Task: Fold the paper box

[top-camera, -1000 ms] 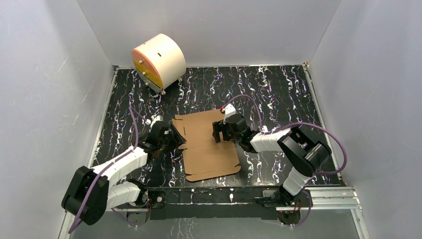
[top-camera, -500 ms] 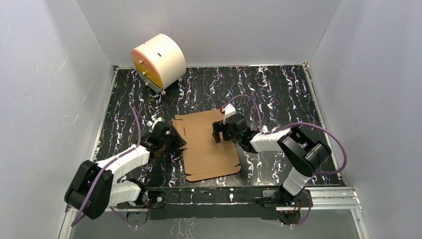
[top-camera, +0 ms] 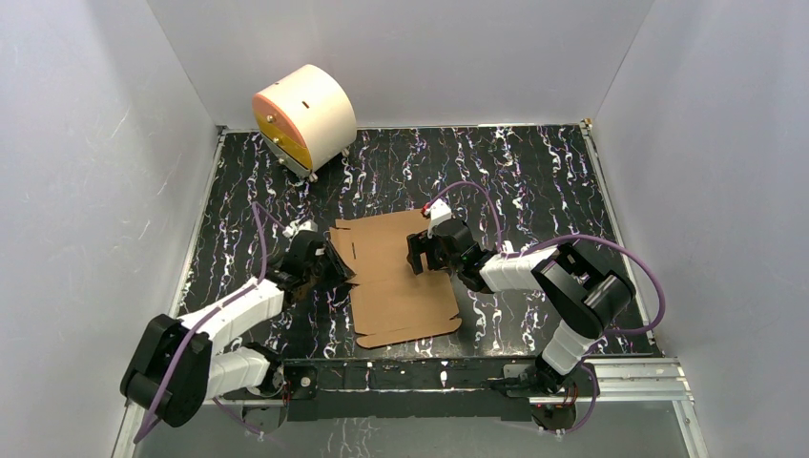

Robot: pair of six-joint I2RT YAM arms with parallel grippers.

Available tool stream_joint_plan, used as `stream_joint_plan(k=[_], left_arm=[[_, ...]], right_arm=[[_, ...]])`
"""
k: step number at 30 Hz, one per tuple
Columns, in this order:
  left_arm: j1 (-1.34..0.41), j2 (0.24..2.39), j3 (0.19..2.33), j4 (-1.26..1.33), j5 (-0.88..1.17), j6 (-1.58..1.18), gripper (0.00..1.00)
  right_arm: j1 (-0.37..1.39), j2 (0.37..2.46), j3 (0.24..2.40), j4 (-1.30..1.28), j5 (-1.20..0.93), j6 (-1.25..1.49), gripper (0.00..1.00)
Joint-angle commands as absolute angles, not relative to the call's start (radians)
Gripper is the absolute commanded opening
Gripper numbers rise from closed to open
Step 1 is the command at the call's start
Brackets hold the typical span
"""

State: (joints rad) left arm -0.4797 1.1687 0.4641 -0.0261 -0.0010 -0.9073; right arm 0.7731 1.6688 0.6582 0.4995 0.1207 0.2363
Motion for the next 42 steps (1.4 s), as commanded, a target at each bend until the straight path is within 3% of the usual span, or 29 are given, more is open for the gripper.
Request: stream_joint_plan(k=[1,13,19,27,42], left_arm=[[-0.487,1.123,0.530,0.006,0.058,-0.888,0.32],[-0.528,1.195,0.605,-0.045,0.042,-0.857,0.30],[-0.520,1.106,0.581,-0.158,-0.096,-0.859,0.40],[-0.432,1.118,0.478,-0.048,0.032,-0.861,0.42],[-0.419,1.218,0.483,-0.043,0.014,-0.830,0.45]], right_arm=[[0.780,1.683,0.661,0.453,0.068,0.255,0.88],[0.781,1.687,0.667,0.442,0.090,0.249,0.88],[0.779,1.694,0.672,0.440,0.084,0.248,0.88],[0.780,1.688,0.669,0.442,0.087,0.247,0.88],[0.780,1.689,0.669,0.442,0.089,0.244,0.88]])
